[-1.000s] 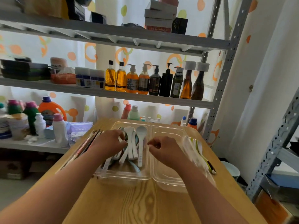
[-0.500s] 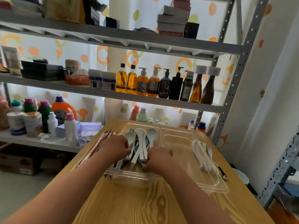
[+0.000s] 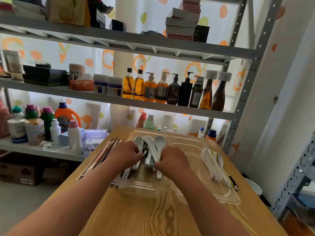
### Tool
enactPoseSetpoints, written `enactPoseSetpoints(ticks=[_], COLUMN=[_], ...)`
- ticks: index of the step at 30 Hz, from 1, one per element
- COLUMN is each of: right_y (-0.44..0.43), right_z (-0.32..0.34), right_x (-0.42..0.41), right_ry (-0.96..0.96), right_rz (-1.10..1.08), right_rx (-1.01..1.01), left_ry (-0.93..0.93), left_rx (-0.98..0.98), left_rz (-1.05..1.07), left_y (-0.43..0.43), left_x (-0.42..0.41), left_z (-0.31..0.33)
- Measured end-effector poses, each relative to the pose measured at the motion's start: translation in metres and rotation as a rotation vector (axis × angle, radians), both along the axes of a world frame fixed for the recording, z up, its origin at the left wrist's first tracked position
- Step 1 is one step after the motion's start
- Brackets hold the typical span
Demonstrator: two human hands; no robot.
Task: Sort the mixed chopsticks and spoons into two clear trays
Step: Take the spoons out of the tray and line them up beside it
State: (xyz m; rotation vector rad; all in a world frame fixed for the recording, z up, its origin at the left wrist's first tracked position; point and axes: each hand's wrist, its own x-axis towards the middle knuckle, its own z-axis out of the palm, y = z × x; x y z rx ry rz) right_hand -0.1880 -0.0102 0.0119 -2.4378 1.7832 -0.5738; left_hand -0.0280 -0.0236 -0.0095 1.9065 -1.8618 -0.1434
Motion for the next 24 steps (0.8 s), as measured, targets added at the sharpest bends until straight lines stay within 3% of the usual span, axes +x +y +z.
enactPoseSetpoints(ticks=[7, 17, 20, 24], right_y=[-0.001, -0.007, -0.013, -0.032], right_z=[0.028, 0.032, 0.022, 0.001], right_x=[-0.036, -0.111, -0.137, -0.174], right_ry=[-0.521, -1.122, -1.225, -1.153], right_rz=[0.115, -0.030, -0.118, -0.307], right_rx=[-0.014, -0.119, -0.187, -0.307], left_ry=[0.072, 0.198, 0.198, 0.219], left_rx=[-0.024, -0.107, -0.126, -0.123], left_rz=[-0.028, -0.035, -0.040, -0.054], left_y=[0.001, -0.014, -0.022, -0.036], left_x=[-0.007, -0.046, -0.067, -0.090], left_z=[0.004, 0.006, 0.003, -0.003])
